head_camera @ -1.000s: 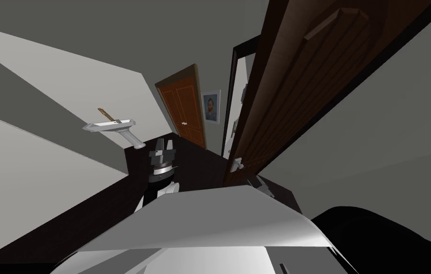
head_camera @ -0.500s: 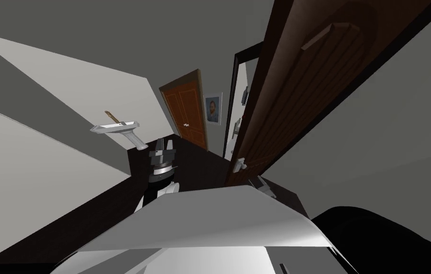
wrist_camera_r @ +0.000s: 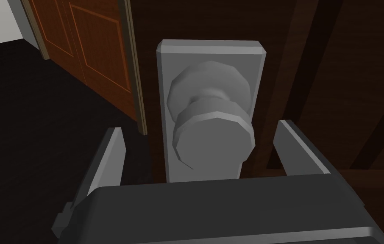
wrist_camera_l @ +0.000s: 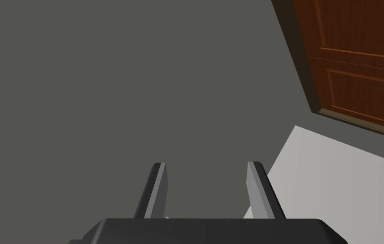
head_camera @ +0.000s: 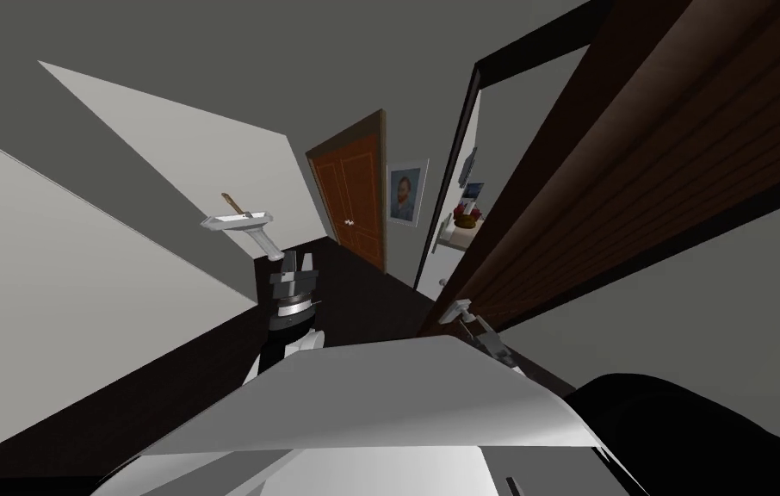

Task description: Pull the door open

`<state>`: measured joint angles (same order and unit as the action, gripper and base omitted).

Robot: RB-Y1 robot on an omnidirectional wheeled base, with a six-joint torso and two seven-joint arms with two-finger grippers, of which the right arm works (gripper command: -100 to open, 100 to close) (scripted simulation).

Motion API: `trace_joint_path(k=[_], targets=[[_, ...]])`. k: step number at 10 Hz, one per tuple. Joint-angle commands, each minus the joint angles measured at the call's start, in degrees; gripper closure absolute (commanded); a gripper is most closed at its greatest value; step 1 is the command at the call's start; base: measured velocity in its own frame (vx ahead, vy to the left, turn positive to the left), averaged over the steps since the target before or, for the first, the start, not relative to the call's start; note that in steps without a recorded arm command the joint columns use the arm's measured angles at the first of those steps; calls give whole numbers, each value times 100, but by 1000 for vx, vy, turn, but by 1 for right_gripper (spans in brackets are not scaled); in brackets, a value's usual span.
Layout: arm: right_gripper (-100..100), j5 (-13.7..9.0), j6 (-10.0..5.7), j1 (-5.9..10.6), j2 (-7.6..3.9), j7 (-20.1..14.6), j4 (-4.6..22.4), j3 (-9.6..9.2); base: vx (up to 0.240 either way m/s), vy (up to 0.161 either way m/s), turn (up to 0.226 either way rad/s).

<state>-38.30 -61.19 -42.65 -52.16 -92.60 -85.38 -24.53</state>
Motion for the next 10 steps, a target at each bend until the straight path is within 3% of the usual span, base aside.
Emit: trace_joint_path(k=[1,2,7,10], targets=[[-100,0,0,0,0,0,0,0,24,11,46],[100,0,0,0,0,0,0,0,3,-2,-45],[100,0,0,0,0,0,0,0,-4,-5,2],[100,121,-401,-166,27,-48,199,-91,-24,-38,106]])
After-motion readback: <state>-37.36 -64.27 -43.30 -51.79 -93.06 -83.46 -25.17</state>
